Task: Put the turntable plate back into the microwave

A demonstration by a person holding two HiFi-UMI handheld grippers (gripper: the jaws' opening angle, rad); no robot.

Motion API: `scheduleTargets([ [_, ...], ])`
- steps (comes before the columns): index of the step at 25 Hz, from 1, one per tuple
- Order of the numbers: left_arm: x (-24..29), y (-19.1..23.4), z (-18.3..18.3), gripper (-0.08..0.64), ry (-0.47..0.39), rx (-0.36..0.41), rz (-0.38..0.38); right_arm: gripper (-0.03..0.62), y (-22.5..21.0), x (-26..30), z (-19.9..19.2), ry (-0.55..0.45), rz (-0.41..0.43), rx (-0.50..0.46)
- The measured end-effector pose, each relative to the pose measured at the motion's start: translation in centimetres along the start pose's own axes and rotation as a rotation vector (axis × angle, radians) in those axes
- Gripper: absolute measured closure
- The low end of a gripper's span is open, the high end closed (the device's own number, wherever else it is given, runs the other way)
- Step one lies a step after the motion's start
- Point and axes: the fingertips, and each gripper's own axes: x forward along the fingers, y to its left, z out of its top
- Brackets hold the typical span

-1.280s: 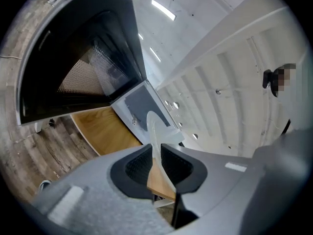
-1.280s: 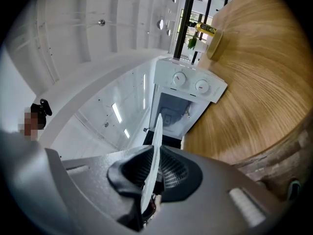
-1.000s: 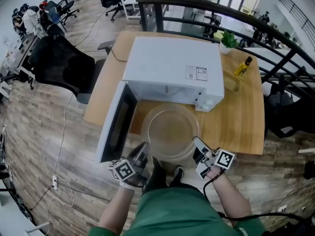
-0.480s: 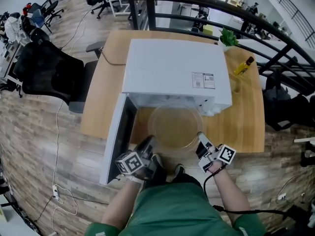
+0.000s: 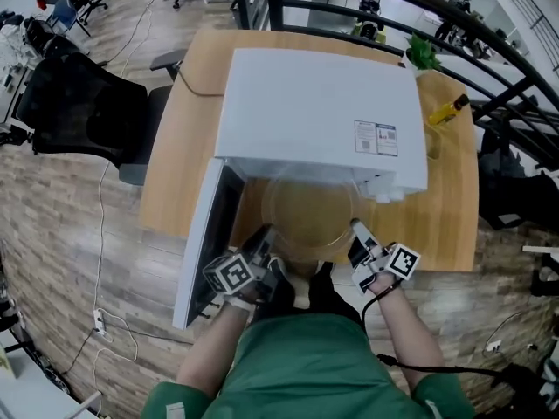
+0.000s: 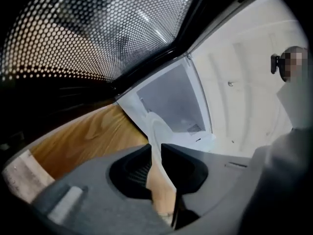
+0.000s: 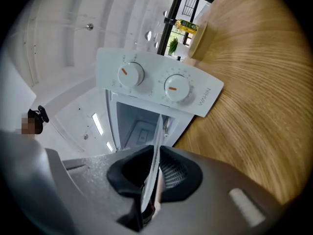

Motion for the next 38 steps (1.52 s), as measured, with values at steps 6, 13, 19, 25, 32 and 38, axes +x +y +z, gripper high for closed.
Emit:
scheduleTargets([
  [6, 0.6, 0.8, 0.2, 0.494, -0.035, -0.034, 0.046, 0.551, -1.1, 1.8, 0.4, 0.051, 0.012, 0.027],
  [13, 1.3, 2.3, 1.1, 0.494, -0.095, -0.025, 0.111, 0.551, -2.1, 3.8, 1.3, 0.071, 0.003, 0.036],
  [19, 2.0, 3.3, 1.7, 0.494, -0.13, -0.036, 0.151, 0.551, -2.9, 4.8, 1.6, 0.063, -0.009, 0.036],
  [25, 3.0, 3.2, 2.1, 0.494, -0.161, -0.106, 0.17, 0.551, -3.4, 5.8, 1.9, 0.052, -0.018, 0.041],
  [32, 4.3, 3.4, 3.0, 0.454, -0.225, -0.164, 0.215, 0.555, -4.8, 6.8, 2.7, -0.02, -0.077, 0.089],
  [38, 5.8, 1.5, -0.3, 0.387, -0.134, -0.233, 0.169, 0.555, -4.6, 7.3, 2.2, -0.03, -0.094, 0.108],
])
